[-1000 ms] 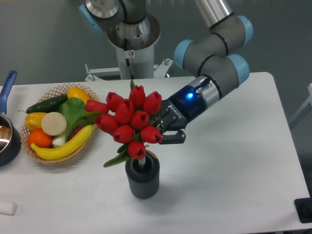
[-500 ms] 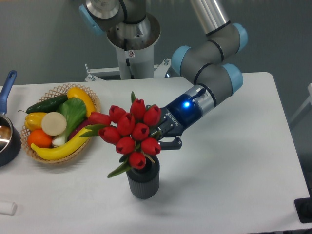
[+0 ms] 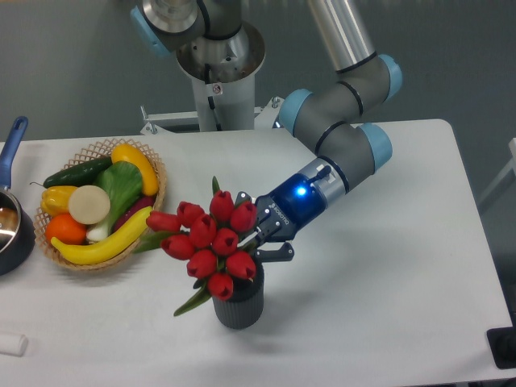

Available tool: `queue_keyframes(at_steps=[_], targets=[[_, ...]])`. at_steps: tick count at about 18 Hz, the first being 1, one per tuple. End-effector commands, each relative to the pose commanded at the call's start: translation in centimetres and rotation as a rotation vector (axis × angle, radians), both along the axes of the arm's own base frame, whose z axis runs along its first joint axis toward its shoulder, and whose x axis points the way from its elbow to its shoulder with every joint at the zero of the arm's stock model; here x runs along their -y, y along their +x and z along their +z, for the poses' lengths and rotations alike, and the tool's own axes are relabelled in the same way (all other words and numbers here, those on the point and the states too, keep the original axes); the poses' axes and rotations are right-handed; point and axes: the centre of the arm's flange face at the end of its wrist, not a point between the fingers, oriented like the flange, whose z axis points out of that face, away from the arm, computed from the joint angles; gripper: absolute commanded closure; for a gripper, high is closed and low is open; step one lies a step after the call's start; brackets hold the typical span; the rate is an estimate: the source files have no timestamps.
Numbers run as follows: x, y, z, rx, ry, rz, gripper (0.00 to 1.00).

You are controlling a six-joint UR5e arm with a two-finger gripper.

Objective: Insert the flowers into the vase
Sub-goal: 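Lower the tulip stems into the grey vase opening, then open the gripper to release the tulip bouquet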

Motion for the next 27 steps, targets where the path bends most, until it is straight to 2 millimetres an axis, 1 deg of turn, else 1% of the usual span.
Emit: queue_keyframes(at_steps=[1, 8, 10, 12, 14, 16, 19, 21, 22, 24, 25, 26, 27], targets=[[-0.1, -0.2, -0.7, -0.001, -0.001, -0.001, 0.82], [0.3, -0.7, -2.4, 0.001, -0.004, 0.007, 0.8], [0.4, -0.7, -2.5, -0.01, 0.001, 0.007, 0.77], [0.4, -0.8, -2.4, -0.012, 0.002, 0.007, 0.76], [0.4, -0.8, -2.4, -0.015, 0.004, 0.007, 0.67], [0.5, -0.9, -2.3, -0.016, 0.006, 0.008, 0.64], [0.6, -1.0, -2.3, -0.02, 0.008, 0.011, 0.48], [0.7, -1.1, -2.2, -0.021, 0.009, 0.013, 0.46], [0.7, -1.1, -2.2, -0.022, 0.007, 0.013, 0.44], [0.8, -1.2, -2.1, -0.031, 0.013, 0.015, 0.32], [1.0, -1.4, -2.0, -0.033, 0.015, 0.019, 0.22], [1.1, -1.6, -1.9, -0.036, 0.016, 0.022, 0.0], [1.5, -2.0, -1.6, -0.04, 0.018, 0.032, 0.0]])
